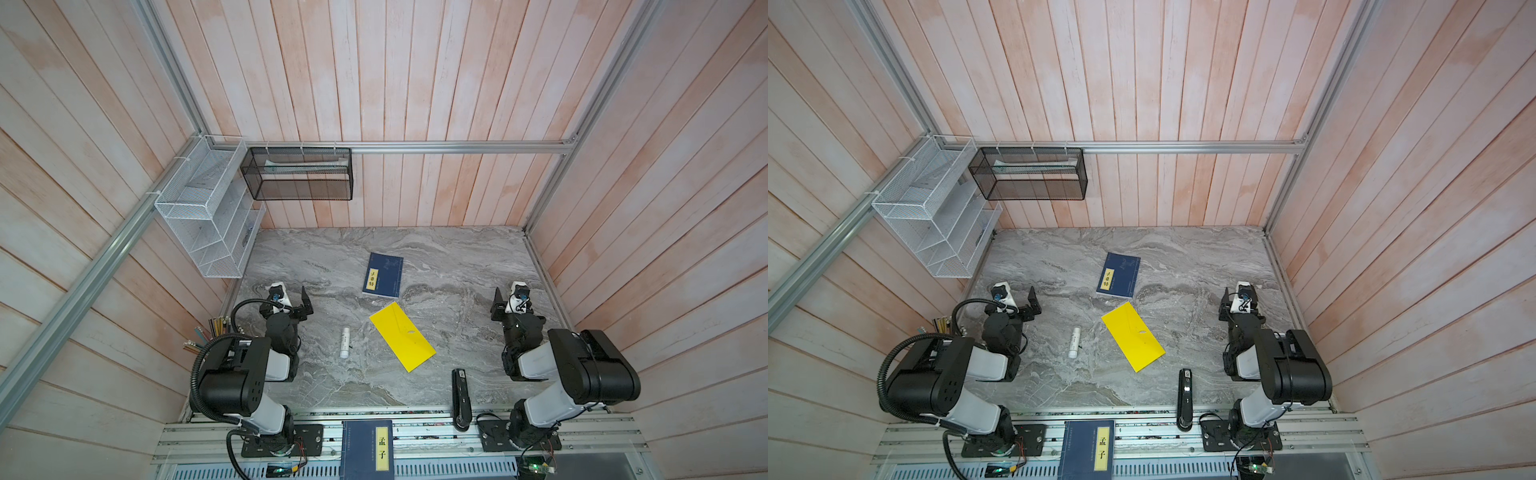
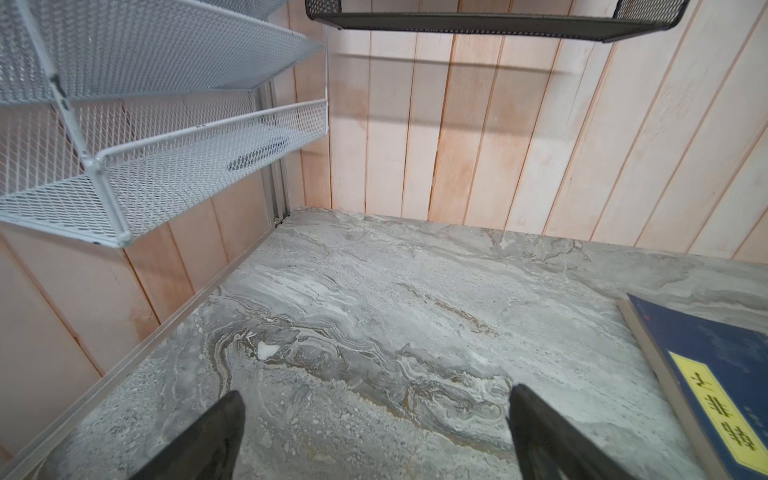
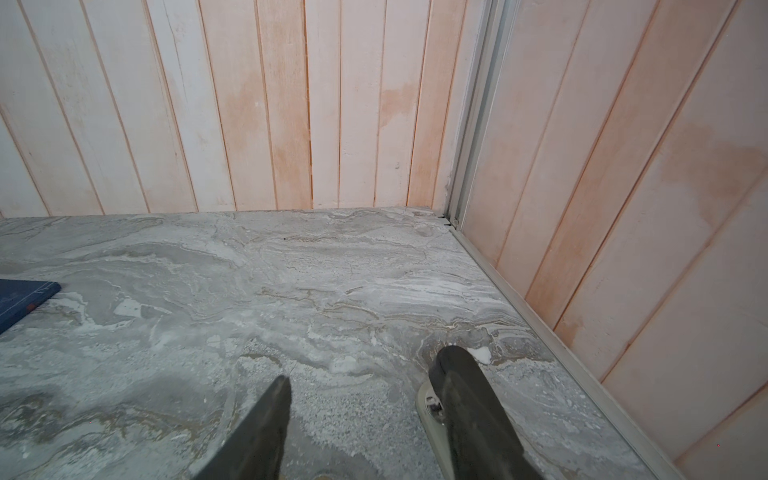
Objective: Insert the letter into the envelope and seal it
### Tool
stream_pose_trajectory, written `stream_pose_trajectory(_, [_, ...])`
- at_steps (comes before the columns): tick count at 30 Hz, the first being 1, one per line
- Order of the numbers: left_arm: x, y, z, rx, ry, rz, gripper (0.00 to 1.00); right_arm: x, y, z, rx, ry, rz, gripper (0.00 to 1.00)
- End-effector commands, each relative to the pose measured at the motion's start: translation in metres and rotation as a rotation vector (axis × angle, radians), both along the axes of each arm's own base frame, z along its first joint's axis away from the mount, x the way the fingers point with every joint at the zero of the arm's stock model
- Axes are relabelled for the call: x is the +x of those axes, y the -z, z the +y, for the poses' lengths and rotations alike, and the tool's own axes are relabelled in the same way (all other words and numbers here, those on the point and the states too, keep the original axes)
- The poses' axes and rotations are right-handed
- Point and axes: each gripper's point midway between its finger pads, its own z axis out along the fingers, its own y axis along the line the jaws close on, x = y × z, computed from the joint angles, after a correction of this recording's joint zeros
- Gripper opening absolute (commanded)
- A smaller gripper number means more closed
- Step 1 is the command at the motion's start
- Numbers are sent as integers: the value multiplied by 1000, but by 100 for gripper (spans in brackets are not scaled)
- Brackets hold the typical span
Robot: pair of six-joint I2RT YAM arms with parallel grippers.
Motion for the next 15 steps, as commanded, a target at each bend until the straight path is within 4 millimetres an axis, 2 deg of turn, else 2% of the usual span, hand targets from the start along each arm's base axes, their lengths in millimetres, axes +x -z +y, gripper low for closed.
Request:
stream_pose_trajectory(1, [2,1,-2,6,16,9,100,4,2,-3,40,5,17,89])
stream_pose_trajectory(2, [2,0,-2,6,17,2,100,4,2,-3,40,6,16,98])
stream_pose_trajectory(15, [6,2,-9,24,55,20,100,2,1,-4,44,13,10,98])
